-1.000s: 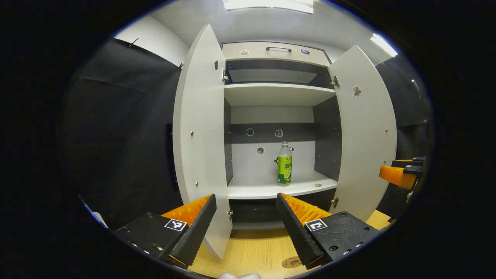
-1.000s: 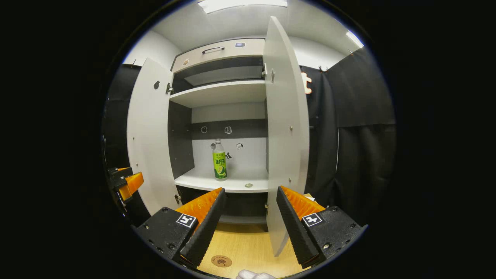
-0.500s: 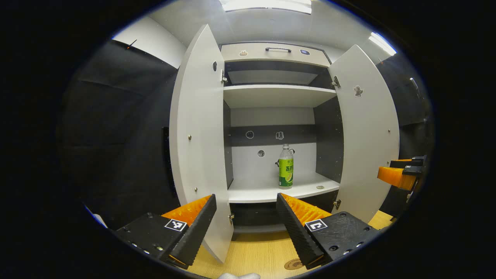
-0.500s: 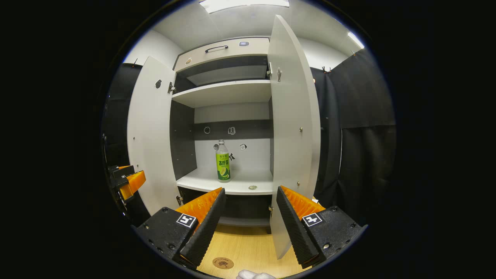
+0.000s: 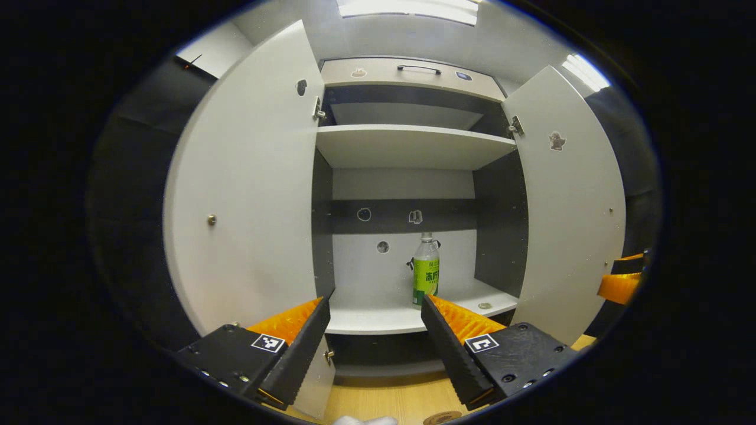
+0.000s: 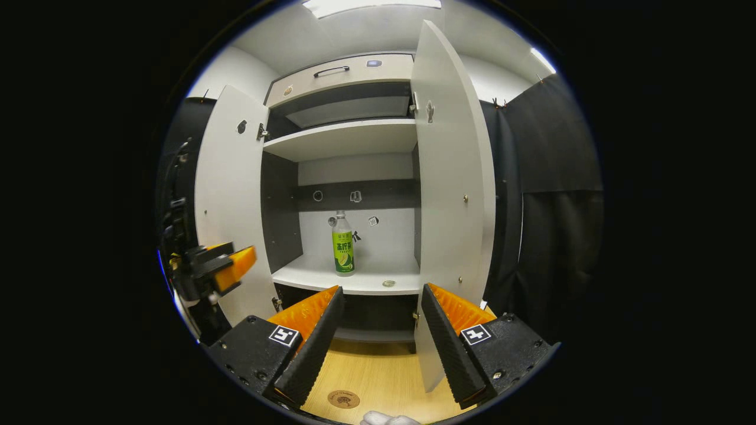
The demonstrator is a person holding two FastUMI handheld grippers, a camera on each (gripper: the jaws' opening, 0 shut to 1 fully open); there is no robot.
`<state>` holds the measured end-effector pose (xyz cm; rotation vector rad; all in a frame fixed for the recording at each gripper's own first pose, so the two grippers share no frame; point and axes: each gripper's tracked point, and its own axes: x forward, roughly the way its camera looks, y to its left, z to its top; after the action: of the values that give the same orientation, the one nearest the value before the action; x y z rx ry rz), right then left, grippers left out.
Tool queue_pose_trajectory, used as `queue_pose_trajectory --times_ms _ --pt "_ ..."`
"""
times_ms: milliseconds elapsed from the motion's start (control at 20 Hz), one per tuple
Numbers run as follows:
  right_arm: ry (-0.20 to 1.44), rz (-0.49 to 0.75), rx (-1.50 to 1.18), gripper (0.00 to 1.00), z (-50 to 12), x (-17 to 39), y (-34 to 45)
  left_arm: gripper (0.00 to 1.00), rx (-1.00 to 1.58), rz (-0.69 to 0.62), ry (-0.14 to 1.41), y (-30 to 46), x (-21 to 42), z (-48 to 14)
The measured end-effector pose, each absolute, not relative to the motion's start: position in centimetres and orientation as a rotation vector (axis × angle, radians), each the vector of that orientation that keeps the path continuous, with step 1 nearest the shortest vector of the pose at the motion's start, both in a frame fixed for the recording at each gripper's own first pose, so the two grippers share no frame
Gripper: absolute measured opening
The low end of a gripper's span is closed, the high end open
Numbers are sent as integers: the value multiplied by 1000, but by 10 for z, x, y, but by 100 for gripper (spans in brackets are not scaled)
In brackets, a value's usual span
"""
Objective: Grasp the bottle in the cabinet with the left hand and place it on the coaster, then close the right door with the right hand and the left door with the left hand.
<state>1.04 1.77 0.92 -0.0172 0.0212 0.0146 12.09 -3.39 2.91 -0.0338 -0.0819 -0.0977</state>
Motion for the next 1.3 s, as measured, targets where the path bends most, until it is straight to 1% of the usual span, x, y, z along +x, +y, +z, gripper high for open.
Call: queue_pose_trajectory --times_ms 200,400,500,550,600,800,950,1100,1150,1200,1250,1300 --pt "30 -11 -30 82 14 8 17 95 -79 -158 -126 -74 191 45" --pt "55 -24 -36 82 15 8 16 95 -81 -165 -156 -111 262 47" --pt "59 -34 -57 82 16 7 15 95 -85 -160 -142 -128 294 37" --pt "63 -34 -66 82 16 8 16 99 -79 -149 -117 -134 309 28" --pt "69 -34 -73 82 14 8 16 95 -67 -133 -108 -138 321 21" --pt "103 -7 -78 82 1 7 22 95 -70 -104 -77 -146 359 6" --pt "131 -5 -67 82 -7 7 20 95 -62 -87 -50 -150 375 -6" --pt "122 -10 -56 82 -4 6 16 95 -67 -82 4 -148 391 -23" --pt "117 -14 -55 82 -1 6 14 74 -50 -62 -10 -143 383 -16" --pt "111 -19 -56 82 0 4 13 79 -45 -62 -16 -139 377 -13" --pt "105 -23 -56 82 2 3 10 74 -51 -74 -46 -140 371 -3" --pt "101 -28 -57 82 3 2 7 75 -57 -96 -71 -141 363 6"
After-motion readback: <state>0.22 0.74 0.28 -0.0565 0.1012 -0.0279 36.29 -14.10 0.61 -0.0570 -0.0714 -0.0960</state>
